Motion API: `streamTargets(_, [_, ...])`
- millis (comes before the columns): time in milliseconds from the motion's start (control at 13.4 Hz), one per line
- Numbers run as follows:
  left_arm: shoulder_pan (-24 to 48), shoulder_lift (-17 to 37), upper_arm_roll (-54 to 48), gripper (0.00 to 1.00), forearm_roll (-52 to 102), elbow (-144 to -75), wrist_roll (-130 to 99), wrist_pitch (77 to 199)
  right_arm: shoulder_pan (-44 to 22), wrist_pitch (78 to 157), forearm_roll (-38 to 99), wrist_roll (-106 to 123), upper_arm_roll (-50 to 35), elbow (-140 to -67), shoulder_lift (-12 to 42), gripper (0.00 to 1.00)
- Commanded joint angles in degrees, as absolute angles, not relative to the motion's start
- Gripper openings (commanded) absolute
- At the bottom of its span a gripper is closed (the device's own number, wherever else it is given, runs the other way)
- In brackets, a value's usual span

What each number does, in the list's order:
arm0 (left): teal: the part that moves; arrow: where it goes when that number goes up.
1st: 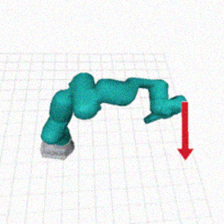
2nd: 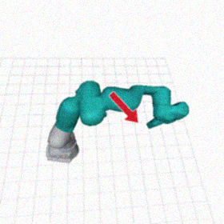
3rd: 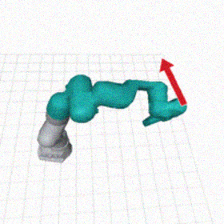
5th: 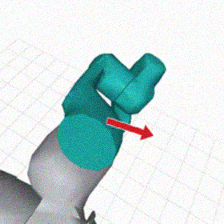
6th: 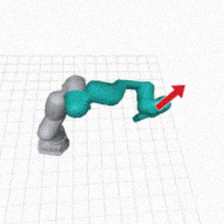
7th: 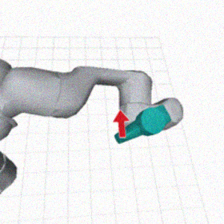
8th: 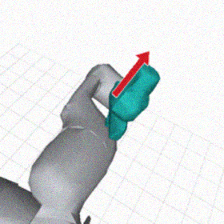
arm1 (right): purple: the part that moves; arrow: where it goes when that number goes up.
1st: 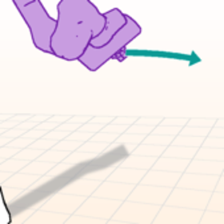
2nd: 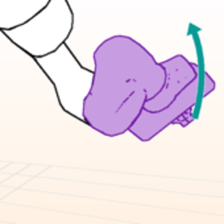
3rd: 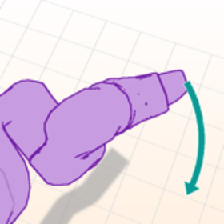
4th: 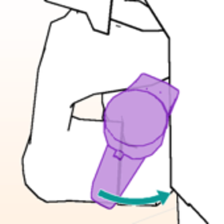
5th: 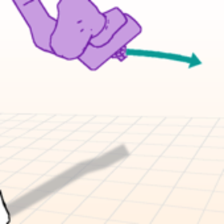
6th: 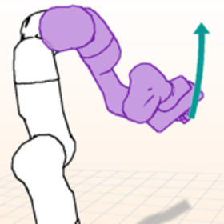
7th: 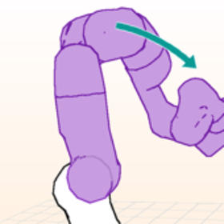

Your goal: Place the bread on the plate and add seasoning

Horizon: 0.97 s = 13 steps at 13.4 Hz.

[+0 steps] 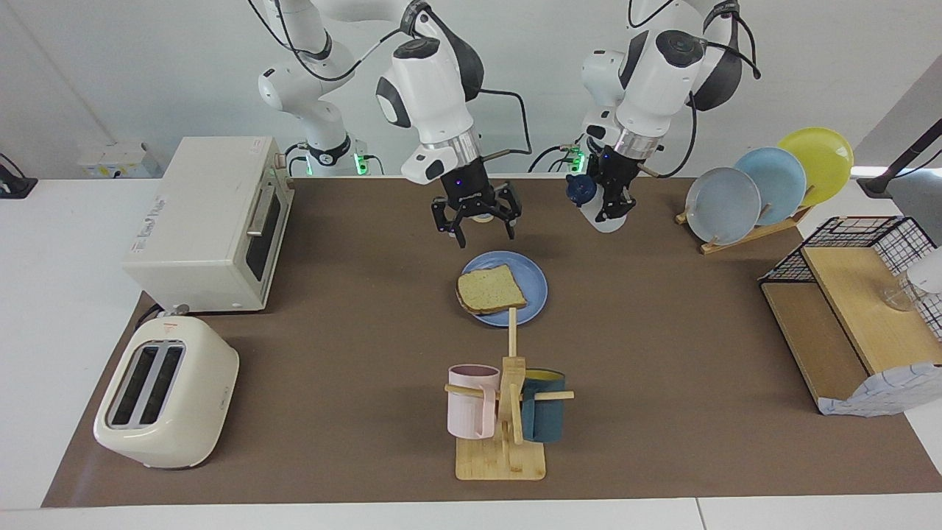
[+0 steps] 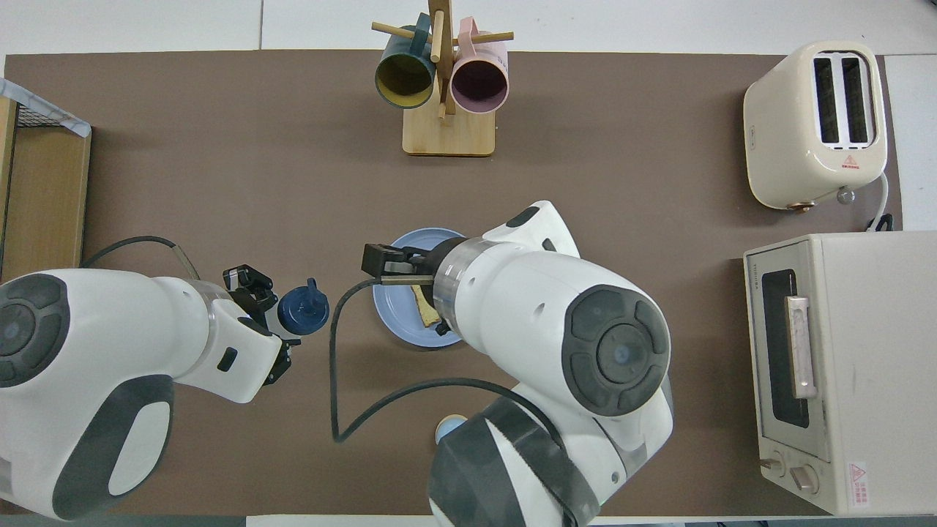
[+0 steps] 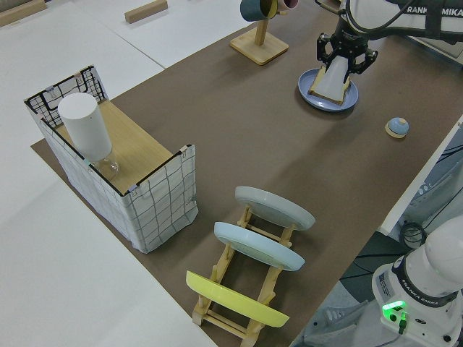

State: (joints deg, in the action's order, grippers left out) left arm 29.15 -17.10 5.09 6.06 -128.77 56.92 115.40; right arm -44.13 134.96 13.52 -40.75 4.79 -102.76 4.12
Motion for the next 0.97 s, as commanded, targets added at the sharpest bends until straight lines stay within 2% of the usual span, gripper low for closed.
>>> streamTargets(0, [29.88,-18.98,5.71,0.0,7.21,-130.87,57.83,117.16,-44.03,128.33,15.38,-44.9,2.3,-94.33,4.92,0.82])
streamTargets(223, [29.88,-18.98,5.71,0.0,7.21,-130.87,57.83,117.16,-44.03,129.55,15.21,-46.23,-0.88,-93.69,5.54,0.63])
streamTargets(446, [29.8,-18.9,5.71,0.0,7.21,-130.78,57.75,117.16,-44.74,131.49,14.33,-45.36,-0.88,-94.04,7.38,0.62])
streamTargets(669, [29.88,-18.9,5.71,0.0,7.29,-130.78,57.66,117.25,-44.56,131.66,14.41,-45.44,-0.88,-94.13,7.38,0.53])
streamTargets(744, [29.8,-18.9,5.71,0.0,7.29,-130.78,57.57,117.25,-44.65,131.66,14.41,-45.7,-0.88,-94.13,7.38,0.5])
streamTargets(893, [29.88,-18.9,5.71,0.0,7.29,-130.78,57.57,117.25,-44.74,131.66,14.41,-45.79,-0.88,-94.13,7.38,0.37])
